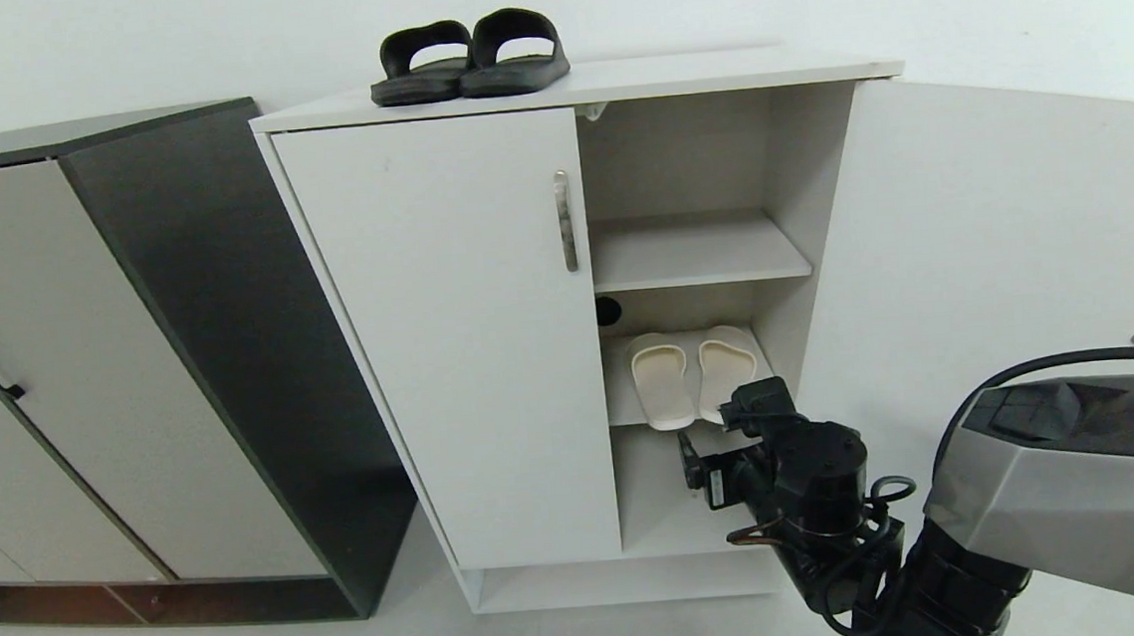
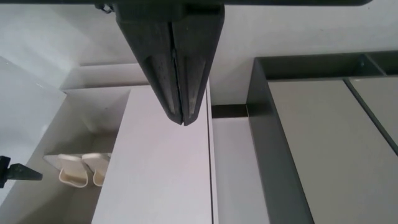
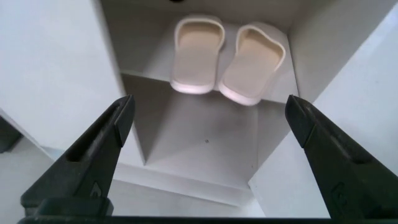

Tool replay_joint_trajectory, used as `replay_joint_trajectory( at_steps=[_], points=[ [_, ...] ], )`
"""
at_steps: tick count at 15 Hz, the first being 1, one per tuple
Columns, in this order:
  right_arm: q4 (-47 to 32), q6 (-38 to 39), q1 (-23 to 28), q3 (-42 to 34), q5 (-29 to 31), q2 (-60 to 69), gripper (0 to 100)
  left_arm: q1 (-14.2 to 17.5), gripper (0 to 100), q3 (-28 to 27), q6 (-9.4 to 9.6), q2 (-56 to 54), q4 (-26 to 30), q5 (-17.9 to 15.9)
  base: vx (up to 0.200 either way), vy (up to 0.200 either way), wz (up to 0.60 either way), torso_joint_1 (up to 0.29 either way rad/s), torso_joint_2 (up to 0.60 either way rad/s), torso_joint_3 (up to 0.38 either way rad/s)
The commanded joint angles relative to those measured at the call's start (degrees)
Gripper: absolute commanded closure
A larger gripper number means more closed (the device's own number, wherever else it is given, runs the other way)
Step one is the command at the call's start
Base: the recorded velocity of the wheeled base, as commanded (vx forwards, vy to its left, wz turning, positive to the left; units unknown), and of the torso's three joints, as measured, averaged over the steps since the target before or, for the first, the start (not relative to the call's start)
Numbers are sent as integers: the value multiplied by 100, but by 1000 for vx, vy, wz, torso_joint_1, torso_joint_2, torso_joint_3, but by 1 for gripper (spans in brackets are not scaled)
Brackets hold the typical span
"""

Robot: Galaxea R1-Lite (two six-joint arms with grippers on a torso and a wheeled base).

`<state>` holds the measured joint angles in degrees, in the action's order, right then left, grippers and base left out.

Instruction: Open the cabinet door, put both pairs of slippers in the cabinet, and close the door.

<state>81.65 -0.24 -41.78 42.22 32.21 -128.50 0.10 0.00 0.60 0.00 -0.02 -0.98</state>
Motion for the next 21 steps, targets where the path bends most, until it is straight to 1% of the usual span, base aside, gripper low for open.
replay_joint_trajectory(
  at_steps=[1, 4, 13, 19, 21],
  points=[
    [0, -2, -15, 15, -4, -26, 0, -1, 100, 0, 2, 0, 2, 1, 0, 0, 0, 0, 0, 0],
    [9, -2, -15, -3, -4, -35, 0, -1, 100, 0, 2, 9, 2, 1, 0, 0, 0, 4, 6, 80],
    [17, -11, -120, -64, -4, -26, 0, -1, 100, 0, 11, 9, 2, -17, 0, 0, 0, 0, 0, 0],
    [17, -28, -120, -152, -13, -35, 0, -1, 100, 0, 19, 9, 2, -26, 0, 200, 0, 6, 6, 5],
    [246, -169, -147, -258, -74, -43, 0, -1, 100, 0, 19, 9, 2, -26, 0, 200, 0, 2, 5, 7]
  ],
)
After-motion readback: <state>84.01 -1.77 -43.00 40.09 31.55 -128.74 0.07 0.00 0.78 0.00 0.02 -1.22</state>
